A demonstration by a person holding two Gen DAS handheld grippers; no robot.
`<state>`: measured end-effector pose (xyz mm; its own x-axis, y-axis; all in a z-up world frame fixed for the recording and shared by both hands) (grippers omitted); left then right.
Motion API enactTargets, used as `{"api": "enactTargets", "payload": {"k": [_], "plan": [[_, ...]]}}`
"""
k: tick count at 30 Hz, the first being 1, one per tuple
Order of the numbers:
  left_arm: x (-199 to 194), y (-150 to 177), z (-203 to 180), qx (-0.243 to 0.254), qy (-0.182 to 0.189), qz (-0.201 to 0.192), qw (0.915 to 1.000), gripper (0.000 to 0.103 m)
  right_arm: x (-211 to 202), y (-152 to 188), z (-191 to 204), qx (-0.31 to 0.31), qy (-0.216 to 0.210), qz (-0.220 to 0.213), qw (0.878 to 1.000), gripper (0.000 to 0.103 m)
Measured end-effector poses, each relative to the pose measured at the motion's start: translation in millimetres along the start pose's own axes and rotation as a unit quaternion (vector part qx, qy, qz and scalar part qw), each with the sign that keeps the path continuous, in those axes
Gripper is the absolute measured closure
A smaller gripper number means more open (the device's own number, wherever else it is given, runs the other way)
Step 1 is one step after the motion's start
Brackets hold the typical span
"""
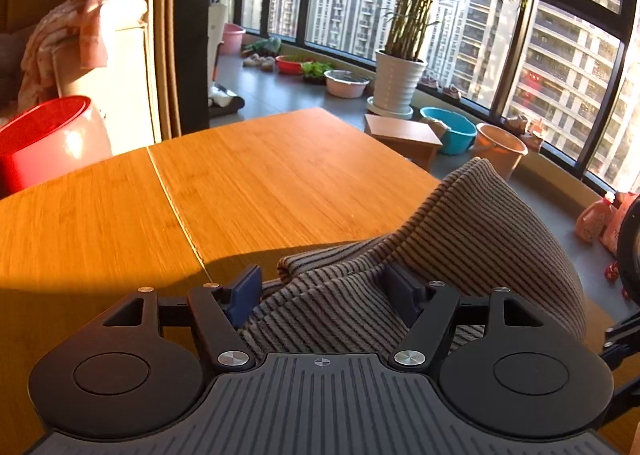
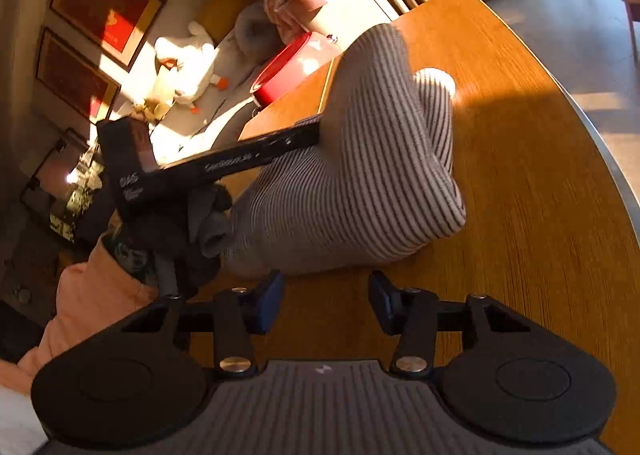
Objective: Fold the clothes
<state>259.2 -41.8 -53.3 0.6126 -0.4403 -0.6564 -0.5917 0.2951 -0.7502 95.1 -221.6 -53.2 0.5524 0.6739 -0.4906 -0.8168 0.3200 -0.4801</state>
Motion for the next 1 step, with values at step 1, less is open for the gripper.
{"api": "enactTargets", "payload": {"k": [1], "plan": [[-2.5, 2.4, 2.3, -0.012, -0.002, 0.005, 0.9999, 0.029, 3.5, -6.4, -6.0, 0.011, 0.010, -0.009, 1.000, 0.057]]}}
Point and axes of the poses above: each gripper's, at about its wrist camera, not at the fingertips, and x roughly the way its jaws point, z to its left, y to its underside, the point moved 8 cm from there along x, roughly the way its jaws point, and after that the axes turned 6 degrees about -y, right-handed, at the moved point
